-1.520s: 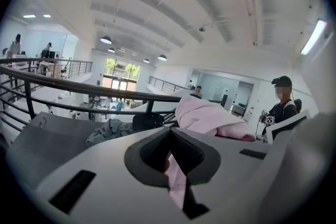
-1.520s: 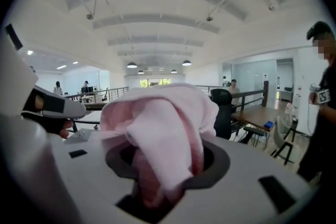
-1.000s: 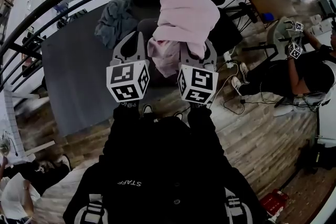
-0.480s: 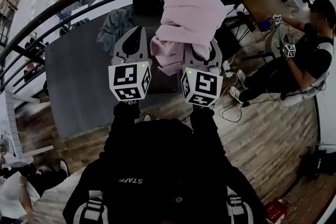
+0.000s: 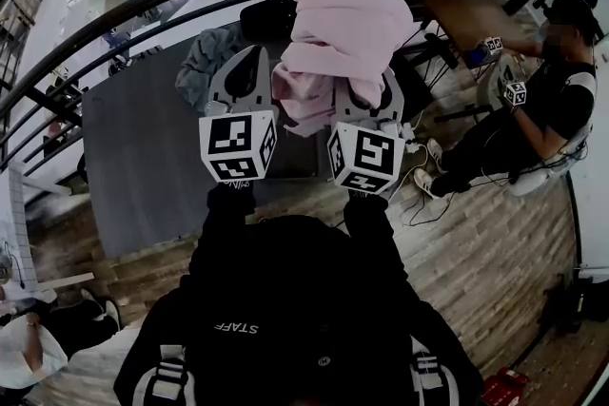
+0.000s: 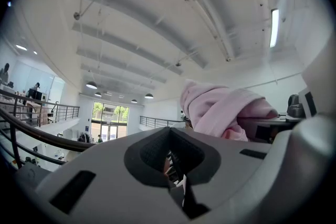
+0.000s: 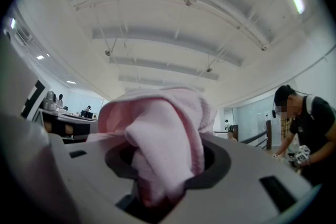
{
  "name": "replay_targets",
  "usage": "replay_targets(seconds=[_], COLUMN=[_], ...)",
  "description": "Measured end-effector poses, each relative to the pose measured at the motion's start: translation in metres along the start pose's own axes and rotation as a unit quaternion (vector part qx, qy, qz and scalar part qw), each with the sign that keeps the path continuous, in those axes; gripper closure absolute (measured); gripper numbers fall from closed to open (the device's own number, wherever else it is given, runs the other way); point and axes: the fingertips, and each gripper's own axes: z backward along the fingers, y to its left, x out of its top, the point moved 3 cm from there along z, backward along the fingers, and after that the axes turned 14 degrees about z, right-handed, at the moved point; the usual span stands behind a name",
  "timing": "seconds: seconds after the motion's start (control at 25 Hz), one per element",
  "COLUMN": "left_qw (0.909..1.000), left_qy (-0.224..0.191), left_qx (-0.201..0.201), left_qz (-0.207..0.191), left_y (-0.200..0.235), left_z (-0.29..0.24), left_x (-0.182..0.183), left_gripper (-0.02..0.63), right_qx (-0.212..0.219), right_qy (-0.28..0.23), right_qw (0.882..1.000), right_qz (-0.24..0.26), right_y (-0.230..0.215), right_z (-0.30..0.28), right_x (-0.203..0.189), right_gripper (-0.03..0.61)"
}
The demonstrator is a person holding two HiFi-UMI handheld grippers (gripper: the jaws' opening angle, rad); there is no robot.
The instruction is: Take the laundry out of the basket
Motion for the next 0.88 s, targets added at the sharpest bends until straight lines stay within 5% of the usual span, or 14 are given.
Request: replay_targets(seconds=[0.88], left_qw=[0.9999], left_qy=[0.006], left_qx=[0.005], left_qz=[0.006], left_y=[-0.001], left_z=[0.0032], left_x=[-0.0058], left_gripper=[0.612], right_qx=[-0.003], right_qy=[0.009], right_qw=[1.0], right_qz=[-0.002], right_y=[-0.003], right_z=[0.0072], right_x=[-0.0069], right_gripper=[0.377])
